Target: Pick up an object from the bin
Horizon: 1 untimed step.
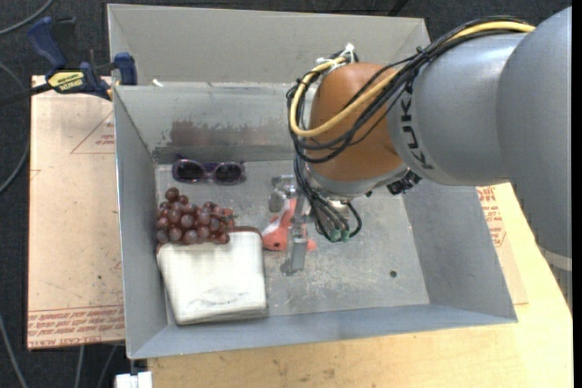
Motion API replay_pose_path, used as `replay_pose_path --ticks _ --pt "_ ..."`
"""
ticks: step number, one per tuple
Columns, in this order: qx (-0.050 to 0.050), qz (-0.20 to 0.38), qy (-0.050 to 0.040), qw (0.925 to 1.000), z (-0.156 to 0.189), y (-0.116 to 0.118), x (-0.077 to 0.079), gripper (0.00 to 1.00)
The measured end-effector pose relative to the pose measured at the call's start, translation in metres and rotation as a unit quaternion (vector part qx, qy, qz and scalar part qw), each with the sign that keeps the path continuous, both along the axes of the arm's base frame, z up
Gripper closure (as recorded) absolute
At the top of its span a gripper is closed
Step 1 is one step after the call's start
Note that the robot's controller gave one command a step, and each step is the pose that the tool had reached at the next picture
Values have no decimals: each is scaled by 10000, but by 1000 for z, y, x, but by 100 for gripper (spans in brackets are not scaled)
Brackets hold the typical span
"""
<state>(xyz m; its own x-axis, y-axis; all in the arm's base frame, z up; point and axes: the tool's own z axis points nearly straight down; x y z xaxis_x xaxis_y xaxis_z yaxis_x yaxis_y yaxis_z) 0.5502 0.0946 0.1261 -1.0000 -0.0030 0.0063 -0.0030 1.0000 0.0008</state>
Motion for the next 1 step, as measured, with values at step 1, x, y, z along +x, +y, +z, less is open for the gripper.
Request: replay_pose_path --ticks 1 --pt "4 -10 -32 10000 4 0 1 0"
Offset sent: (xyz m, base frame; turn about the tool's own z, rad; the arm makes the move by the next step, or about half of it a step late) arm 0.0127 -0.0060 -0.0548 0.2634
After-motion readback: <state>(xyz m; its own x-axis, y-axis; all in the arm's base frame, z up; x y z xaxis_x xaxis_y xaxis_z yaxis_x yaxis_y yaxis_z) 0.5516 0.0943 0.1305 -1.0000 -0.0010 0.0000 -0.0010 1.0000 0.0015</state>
